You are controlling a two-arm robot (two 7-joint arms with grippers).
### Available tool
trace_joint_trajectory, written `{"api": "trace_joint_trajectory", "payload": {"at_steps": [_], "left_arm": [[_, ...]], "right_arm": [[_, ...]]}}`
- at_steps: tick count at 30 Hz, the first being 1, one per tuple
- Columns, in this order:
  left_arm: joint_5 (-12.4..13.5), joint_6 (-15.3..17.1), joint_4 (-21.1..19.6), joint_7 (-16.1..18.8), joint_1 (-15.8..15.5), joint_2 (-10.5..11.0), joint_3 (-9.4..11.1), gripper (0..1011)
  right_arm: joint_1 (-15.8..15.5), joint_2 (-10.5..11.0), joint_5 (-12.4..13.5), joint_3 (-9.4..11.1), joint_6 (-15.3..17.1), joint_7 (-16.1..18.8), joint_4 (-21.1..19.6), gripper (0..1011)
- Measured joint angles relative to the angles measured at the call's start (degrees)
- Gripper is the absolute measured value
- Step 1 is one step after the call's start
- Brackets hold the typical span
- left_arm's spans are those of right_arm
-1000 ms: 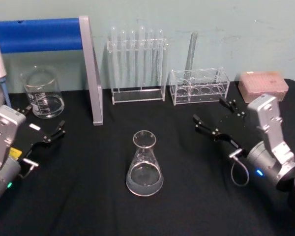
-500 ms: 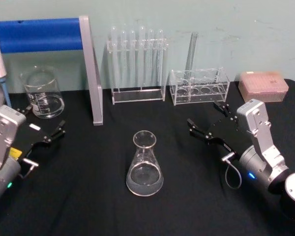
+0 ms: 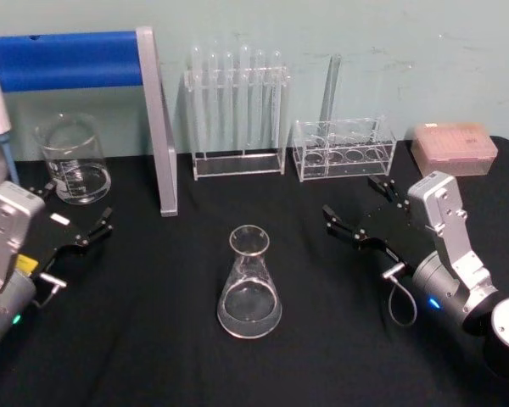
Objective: Grasp the erlenmeyer flask with one hand, shake it three times, then place it back.
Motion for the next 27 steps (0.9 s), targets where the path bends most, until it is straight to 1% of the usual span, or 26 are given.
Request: {"api": "trace_joint_trajectory", "payload": {"at_steps": [27], "left_arm": [[0.0,0.0,0.0,0.0,0.0,0.0,0.0,1001]], "right_arm": [[0.1,0.0,0.0,-0.1,-0.1,-0.1,0.0,1000]]}}
